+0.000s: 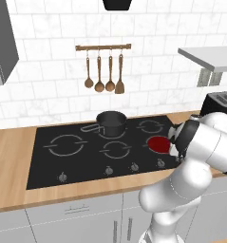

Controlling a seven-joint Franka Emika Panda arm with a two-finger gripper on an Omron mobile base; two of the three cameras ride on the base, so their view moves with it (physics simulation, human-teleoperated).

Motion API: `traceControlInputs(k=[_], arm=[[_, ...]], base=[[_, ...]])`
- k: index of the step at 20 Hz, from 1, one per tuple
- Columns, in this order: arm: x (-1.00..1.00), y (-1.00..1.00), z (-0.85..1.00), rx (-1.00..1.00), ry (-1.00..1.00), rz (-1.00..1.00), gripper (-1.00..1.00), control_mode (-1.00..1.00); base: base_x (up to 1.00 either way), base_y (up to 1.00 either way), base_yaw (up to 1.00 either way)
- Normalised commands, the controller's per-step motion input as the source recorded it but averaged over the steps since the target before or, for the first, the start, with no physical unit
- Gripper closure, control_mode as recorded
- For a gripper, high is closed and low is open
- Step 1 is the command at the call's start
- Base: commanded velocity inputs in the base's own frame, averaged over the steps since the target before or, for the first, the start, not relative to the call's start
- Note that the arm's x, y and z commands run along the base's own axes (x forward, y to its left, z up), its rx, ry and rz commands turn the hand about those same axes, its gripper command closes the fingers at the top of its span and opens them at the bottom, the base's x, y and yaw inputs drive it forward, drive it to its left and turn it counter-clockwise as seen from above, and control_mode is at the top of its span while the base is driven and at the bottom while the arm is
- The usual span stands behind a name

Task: Turn off the front right burner of the stove.

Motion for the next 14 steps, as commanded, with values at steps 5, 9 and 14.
traceControlInputs(k=[5, 9, 14], arm=[[0.03, 0.10, 0.00, 0.00, 0.00, 0.00, -1.00, -1.00], [0.06, 0.22, 0.00, -0.01, 0.00, 0.00, -1.00, -1.00], [0.00, 0.00, 0.00, 0.00, 0.00, 0.00, 1.00, -1.00]], base=[[0.00, 0.00, 0.00], [0.00, 0.00, 0.00], [0.00, 0.00, 0.00]])
